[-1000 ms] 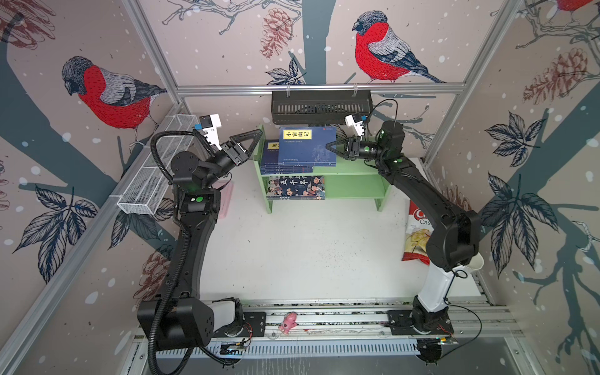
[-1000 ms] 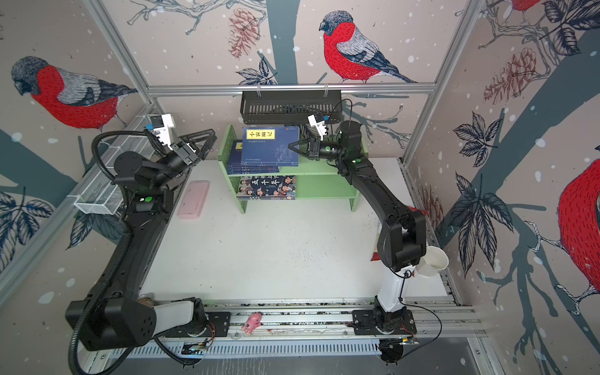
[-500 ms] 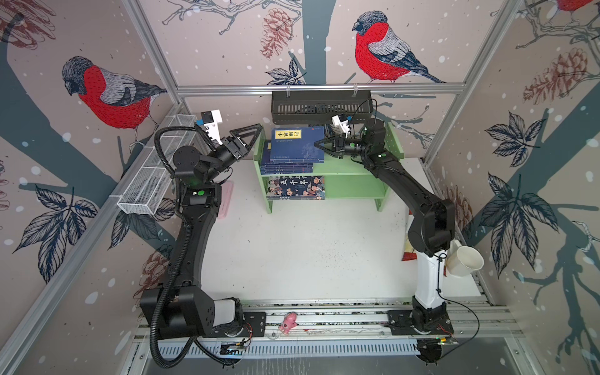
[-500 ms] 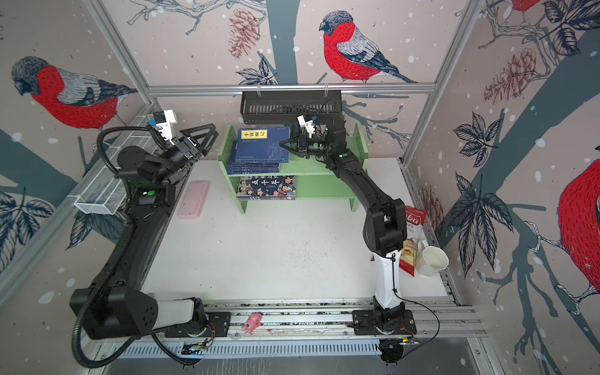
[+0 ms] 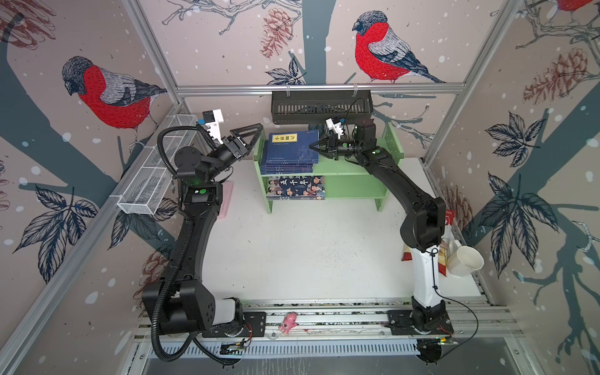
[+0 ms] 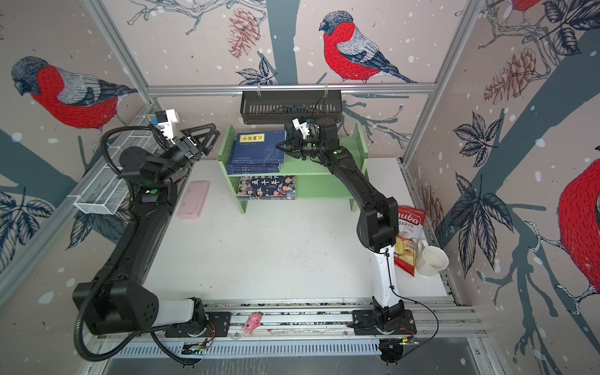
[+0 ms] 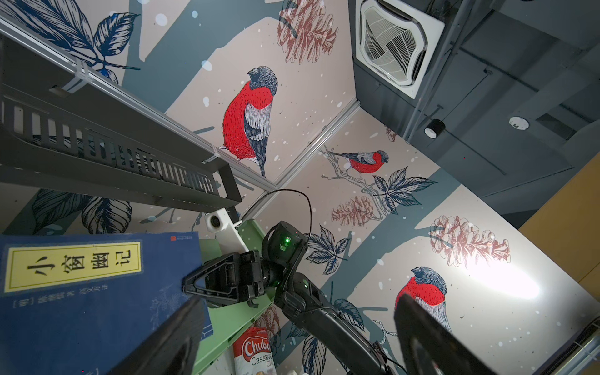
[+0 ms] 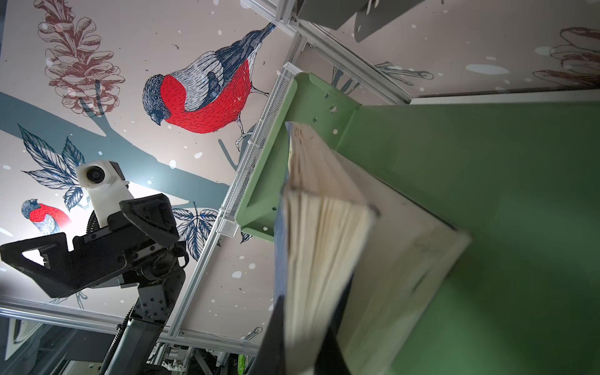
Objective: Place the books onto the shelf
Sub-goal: 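Open the left gripper and draw it back while the right presses the book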
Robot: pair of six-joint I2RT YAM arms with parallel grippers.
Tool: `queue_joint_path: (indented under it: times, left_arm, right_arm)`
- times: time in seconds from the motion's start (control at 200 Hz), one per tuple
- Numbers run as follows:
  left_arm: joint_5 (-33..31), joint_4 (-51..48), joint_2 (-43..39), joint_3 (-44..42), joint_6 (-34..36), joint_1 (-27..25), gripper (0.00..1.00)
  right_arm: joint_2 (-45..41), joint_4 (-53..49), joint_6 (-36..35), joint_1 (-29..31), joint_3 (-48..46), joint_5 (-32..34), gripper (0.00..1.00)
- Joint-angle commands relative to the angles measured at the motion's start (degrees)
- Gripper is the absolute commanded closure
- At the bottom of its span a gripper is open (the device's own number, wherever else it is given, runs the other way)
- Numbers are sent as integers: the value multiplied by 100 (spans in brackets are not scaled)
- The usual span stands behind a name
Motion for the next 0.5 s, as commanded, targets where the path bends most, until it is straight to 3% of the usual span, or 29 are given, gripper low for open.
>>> queue_joint_path:
  times: [0.0, 0.495]
  left_arm:
    - [125, 399, 9, -9, -124, 1, 8]
    - [143, 569, -11, -91, -285, 1, 8]
  right_arm:
    - [-93, -104, -201, 20, 12, 15, 99]
    - [-116, -313, -298, 91, -31, 77, 99]
